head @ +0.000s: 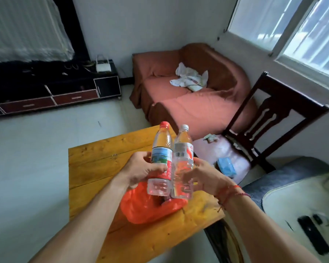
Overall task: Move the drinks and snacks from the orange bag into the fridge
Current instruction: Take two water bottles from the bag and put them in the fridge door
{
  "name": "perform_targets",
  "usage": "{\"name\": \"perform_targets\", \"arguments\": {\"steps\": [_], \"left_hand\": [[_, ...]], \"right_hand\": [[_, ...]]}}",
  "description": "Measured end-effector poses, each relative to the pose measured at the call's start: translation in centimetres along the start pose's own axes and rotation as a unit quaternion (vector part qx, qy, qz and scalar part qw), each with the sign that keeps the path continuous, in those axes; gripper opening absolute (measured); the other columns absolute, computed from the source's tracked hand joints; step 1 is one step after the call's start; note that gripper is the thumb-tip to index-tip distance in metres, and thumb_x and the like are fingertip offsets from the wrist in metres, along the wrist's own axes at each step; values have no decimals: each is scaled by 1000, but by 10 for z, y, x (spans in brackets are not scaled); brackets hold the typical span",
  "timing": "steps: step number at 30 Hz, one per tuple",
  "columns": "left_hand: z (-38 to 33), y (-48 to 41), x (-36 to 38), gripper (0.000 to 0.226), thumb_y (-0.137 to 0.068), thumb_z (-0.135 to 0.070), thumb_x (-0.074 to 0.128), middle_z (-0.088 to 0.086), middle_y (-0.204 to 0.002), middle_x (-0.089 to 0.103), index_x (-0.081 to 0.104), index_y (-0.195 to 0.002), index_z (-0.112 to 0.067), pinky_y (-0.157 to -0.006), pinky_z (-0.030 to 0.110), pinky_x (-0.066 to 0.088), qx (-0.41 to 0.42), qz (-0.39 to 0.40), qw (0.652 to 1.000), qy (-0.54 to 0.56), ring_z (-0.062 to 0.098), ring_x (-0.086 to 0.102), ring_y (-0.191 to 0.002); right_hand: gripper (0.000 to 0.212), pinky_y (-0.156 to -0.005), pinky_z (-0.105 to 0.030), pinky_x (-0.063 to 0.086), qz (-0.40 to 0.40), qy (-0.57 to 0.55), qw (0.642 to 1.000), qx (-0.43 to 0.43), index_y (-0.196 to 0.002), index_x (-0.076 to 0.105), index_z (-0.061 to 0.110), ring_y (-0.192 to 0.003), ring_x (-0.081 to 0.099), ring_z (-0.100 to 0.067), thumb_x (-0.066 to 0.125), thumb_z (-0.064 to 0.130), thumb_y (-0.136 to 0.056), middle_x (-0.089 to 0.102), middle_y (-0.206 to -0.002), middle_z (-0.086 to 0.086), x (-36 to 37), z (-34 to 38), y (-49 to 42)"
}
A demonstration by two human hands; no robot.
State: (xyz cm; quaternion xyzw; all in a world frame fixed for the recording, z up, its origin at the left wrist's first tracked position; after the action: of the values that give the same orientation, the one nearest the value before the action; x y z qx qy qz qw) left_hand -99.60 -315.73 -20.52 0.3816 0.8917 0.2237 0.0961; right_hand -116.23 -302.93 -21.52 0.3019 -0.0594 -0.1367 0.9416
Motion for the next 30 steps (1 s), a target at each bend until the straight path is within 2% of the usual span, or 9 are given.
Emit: {"name": "perform_targets", "arguments": {"steps": [3,5,7,12,16,20,23,26,30], "left_hand": [[-42,19,0,44,-68,7,82,12,-98,73,67,-107,-5,-75,44,61,63,15,998,2,26,70,-83],[-68,32,1,46,-68,7,81,7,-94,73,66,-108,-8,-66,37,61,108,6,994,8,19,71,-79],[-91,46,3,49,-66,6,82,4,-94,74,64,-110,-8,-60,28,57,148,-1,989,7,13,71,-78],[-147,80,-1,59,-62,2,85,7,-103,74,62,-115,-11,-69,28,58,232,3,973,-2,19,73,-92],[-187,109,-7,60,-65,8,80,8,-101,75,59,-118,-13,-70,29,59,286,21,958,-13,22,73,-93],[-220,135,-20,62,-68,13,78,4,-100,76,57,-118,-16,-69,29,59,328,-3,945,-15,20,74,-91],[-236,151,-27,61,-69,15,76,1,-95,77,58,-117,-18,-68,28,59,353,-25,935,-27,20,74,-88],[-249,165,-37,64,-68,15,76,6,-101,75,60,-120,-18,-76,34,59,378,-41,924,-34,24,73,-94],[-260,186,-43,61,-70,14,76,3,-99,76,61,-117,-21,-72,30,59,403,-54,913,-20,22,73,-92]], "right_hand": [[39,-64,-40,59,1,-24,997,-79,-99,70,17,-73,70,-23,66,-6,-68,72,-88,-8,6,38,20],[43,-67,-39,54,-2,-33,991,-132,-106,65,7,-74,65,-28,71,-1,-64,69,-88,-13,12,63,34],[46,-62,-32,55,-22,-35,983,-179,-108,63,6,-72,67,-25,73,0,-63,71,-87,-11,16,88,51],[65,-53,-24,53,-42,-22,963,-264,-127,55,-2,-66,70,-15,80,7,-68,72,-91,-12,21,139,90],[60,-67,-27,58,-48,4,943,-328,-123,58,7,-83,75,-21,83,0,-68,76,-102,-14,23,177,119],[52,-68,-36,61,-65,38,934,-348,-115,60,18,-85,75,-22,85,-1,-73,77,-98,-11,26,208,146],[59,-65,-34,59,-76,45,923,-374,-119,59,17,-82,75,-18,86,-3,-71,77,-93,-3,26,227,163],[58,-63,-32,57,-80,60,911,-400,-121,59,16,-83,75,-18,84,-5,-73,77,-95,-4,30,243,176],[61,-74,-38,60,-83,71,895,-432,-119,60,16,-90,76,-24,89,-1,-68,78,-101,-7,34,262,189]]}}
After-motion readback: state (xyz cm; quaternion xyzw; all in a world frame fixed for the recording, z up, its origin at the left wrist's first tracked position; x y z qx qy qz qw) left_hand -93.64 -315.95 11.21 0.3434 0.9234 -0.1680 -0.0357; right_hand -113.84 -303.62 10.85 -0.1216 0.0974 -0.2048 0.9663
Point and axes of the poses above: each hand's wrist, its own y-axis away from the middle knuckle, its own x-axis out of the palm, z = x × y, the point moved 3 cm from there along -y, towards the middle knuckle
